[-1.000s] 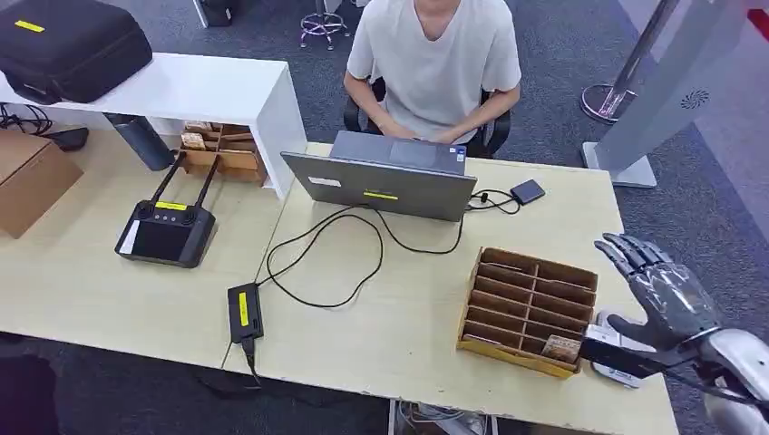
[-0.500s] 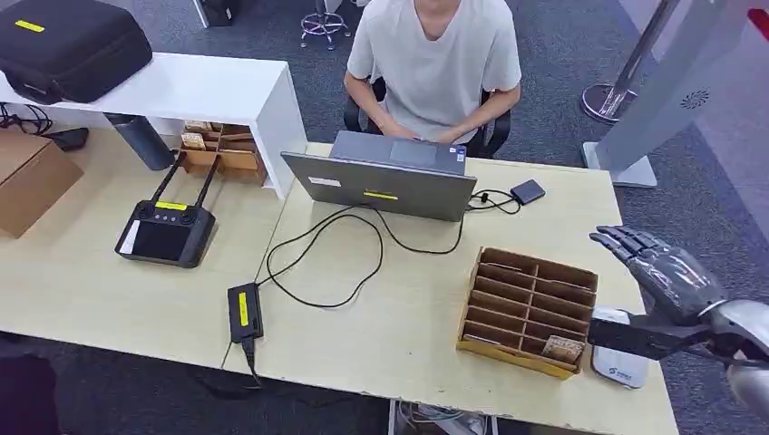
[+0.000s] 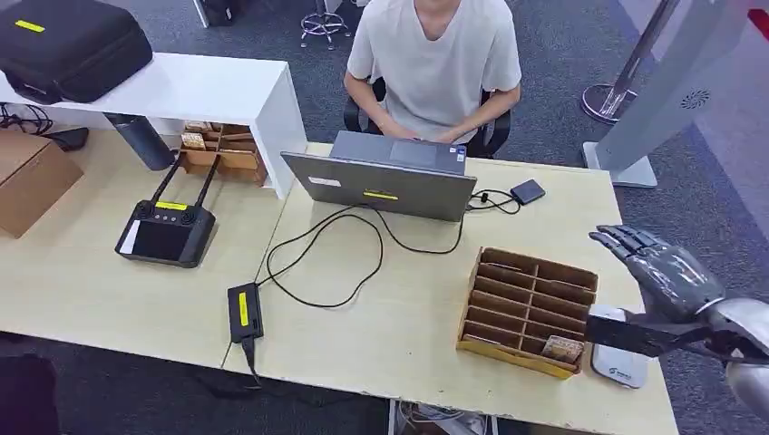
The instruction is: Pass the card to the sensor for recognition and then transmit it.
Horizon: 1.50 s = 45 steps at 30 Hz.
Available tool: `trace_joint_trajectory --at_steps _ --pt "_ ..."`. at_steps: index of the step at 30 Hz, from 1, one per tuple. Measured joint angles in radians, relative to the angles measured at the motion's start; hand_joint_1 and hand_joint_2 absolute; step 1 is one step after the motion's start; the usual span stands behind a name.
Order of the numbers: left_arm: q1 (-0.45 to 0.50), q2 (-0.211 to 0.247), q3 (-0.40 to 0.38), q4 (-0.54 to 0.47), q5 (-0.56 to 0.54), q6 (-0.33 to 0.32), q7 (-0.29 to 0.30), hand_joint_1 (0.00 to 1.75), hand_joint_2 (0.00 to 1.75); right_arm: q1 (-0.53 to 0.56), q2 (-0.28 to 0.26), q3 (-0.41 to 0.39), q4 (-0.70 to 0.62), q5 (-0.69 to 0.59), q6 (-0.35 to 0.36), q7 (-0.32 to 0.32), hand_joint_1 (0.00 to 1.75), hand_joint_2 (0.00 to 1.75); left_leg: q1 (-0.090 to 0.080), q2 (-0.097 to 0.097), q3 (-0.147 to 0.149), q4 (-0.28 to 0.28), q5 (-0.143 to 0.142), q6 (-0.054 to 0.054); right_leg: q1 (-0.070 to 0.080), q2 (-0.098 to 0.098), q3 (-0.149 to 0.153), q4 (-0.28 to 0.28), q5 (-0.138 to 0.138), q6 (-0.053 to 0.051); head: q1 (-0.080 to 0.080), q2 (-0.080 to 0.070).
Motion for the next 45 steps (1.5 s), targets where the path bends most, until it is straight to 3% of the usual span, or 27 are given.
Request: trace_joint_trajectory --at_steps 4,13,20,29,41,42,43,44,45 --pt "0.008 -0.006 0.018 0.000 0.014 0.013 -0.001 0.00 1.75 -0.005 0.033 0.026 -0.013 0.081 -0.026 0.133 0.00 1.75 0.000 0.000 0.001 0.000 0.000 0.000 0.000 0.001 0.000 0.000 0.000 0.000 0.000 0.000" --pt "0.024 -0.021 0.045 0.010 0.032 0.023 -0.009 0.00 1.75 0.061 0.160 0.055 -0.029 0.212 -0.135 0.290 0.00 1.75 0.001 -0.001 0.000 0.000 0.000 0.000 0.001 -0.001 0.000 0.000 0.000 0.000 0.000 0.000" --pt "0.035 -0.027 0.063 0.017 0.043 0.033 -0.009 0.00 1.75 0.095 0.221 0.052 -0.042 0.344 -0.076 0.412 0.00 1.75 0.000 -0.001 0.000 0.000 0.000 0.000 0.000 -0.001 0.000 0.000 0.000 0.000 0.000 0.000" --pt "0.043 -0.029 0.074 0.024 0.050 0.034 -0.008 0.00 1.75 0.110 0.238 0.038 -0.069 0.363 -0.009 0.433 0.00 1.75 0.000 -0.001 0.000 0.000 0.000 0.000 0.000 -0.001 0.000 0.000 0.000 0.000 0.000 0.000" --pt "0.046 -0.034 0.086 0.027 0.050 0.032 -0.009 0.00 1.75 0.092 0.278 0.039 -0.067 0.372 -0.045 0.429 0.00 1.75 0.000 -0.001 0.000 0.000 0.000 0.000 0.000 -0.001 0.000 0.000 0.000 0.000 0.000 0.000" --pt "0.045 -0.034 0.087 0.028 0.050 0.032 -0.009 0.00 1.75 0.091 0.280 0.039 -0.064 0.372 -0.047 0.428 1.47 1.75 0.000 -0.001 0.000 0.000 0.000 0.000 0.000 -0.001 0.000 0.000 0.000 0.000 0.000 0.000" --pt "0.045 -0.034 0.087 0.029 0.050 0.032 -0.009 0.00 1.75 0.091 0.281 0.039 -0.063 0.372 -0.048 0.428 1.47 1.75 0.000 -0.001 0.000 0.000 0.000 0.000 0.000 -0.001 0.000 0.000 0.000 0.000 0.000 0.000" --pt "0.045 -0.034 0.088 0.029 0.050 0.032 -0.009 0.00 1.75 0.089 0.282 0.039 -0.062 0.372 -0.045 0.428 1.75 1.75 0.000 -0.001 0.000 0.000 0.000 0.000 0.000 -0.001 0.000 0.000 0.000 0.000 0.000 0.000" --pt "0.045 -0.034 0.088 0.029 0.050 0.032 -0.009 0.00 1.75 0.085 0.285 0.039 -0.062 0.371 -0.042 0.428 1.75 1.75 0.000 -0.001 0.000 0.000 0.000 0.000 0.000 -0.001 0.000 0.000 0.000 0.000 0.000 0.000"
